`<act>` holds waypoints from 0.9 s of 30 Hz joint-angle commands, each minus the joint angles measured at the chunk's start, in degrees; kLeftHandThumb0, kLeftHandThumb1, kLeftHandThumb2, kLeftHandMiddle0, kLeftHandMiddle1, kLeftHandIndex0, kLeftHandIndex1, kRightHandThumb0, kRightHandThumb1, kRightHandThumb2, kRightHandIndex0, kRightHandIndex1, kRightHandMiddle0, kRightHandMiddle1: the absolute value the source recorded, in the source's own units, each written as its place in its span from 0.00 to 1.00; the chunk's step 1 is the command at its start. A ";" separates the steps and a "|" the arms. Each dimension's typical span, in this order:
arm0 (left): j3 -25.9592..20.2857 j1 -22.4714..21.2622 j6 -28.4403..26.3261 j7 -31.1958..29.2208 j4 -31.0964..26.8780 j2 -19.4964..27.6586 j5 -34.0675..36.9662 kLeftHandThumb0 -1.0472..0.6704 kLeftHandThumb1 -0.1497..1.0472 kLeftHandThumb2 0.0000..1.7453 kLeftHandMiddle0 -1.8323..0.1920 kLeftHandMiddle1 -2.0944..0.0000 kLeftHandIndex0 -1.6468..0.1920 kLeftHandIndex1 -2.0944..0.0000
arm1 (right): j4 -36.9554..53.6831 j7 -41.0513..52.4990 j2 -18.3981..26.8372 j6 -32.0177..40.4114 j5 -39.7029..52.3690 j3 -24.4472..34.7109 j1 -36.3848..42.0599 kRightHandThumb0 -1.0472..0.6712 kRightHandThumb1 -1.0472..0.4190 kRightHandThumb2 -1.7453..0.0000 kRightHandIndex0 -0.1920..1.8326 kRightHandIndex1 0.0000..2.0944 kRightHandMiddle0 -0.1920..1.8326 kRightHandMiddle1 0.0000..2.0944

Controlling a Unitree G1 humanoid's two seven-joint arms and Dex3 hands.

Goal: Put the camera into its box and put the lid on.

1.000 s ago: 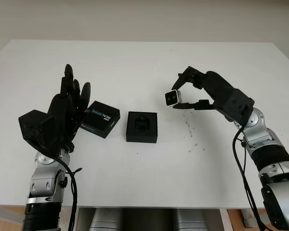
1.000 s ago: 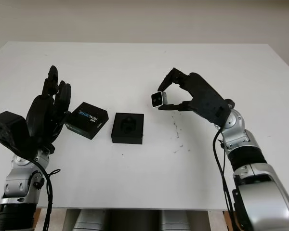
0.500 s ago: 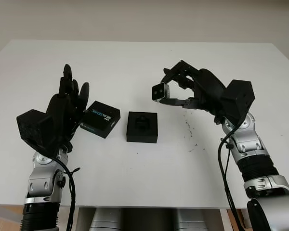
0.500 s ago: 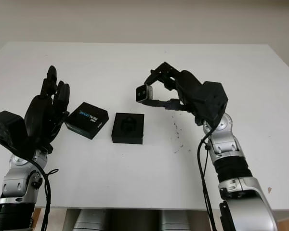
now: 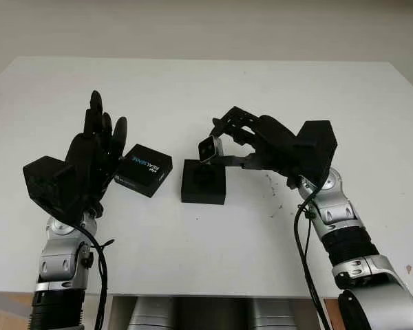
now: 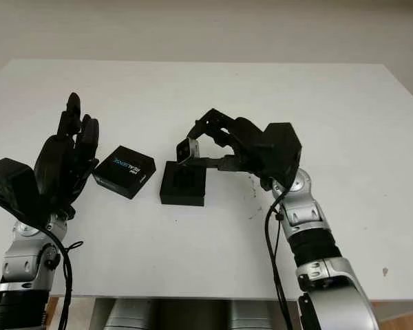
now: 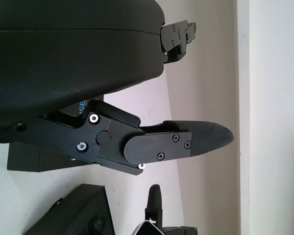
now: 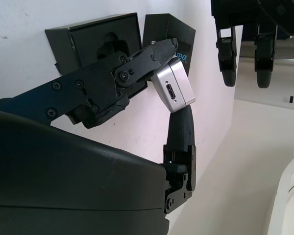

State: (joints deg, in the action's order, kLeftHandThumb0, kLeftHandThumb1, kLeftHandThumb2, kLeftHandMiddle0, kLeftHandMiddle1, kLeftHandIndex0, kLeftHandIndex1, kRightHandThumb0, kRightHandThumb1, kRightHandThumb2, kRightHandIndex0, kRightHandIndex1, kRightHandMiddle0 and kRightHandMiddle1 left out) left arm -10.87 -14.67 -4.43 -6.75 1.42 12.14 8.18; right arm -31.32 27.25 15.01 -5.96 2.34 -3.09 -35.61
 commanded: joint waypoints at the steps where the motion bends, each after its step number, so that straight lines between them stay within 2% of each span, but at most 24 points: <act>1: -0.14 0.19 -0.09 -0.06 -0.93 0.54 -0.20 0.20 1.00 0.28 1.00 1.00 1.00 1.00 | -0.30 0.33 -0.54 -0.12 -0.33 -0.43 0.28 0.36 0.08 0.97 0.19 0.01 0.26 0.85; 27: -0.11 0.25 0.33 -0.21 -0.64 0.57 -0.39 0.20 1.00 0.30 1.00 1.00 1.00 1.00 | -0.92 -0.79 -2.20 1.91 -0.81 -0.41 1.43 0.36 0.07 0.97 0.17 0.01 0.24 0.86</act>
State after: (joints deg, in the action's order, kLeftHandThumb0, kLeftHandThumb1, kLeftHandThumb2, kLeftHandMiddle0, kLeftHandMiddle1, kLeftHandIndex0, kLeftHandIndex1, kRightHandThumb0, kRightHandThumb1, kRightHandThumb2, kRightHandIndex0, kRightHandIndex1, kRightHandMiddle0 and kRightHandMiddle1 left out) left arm -10.87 -14.66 -4.45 -6.90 1.41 12.16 8.13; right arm -32.27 26.75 12.98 -4.33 1.66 -3.65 -34.13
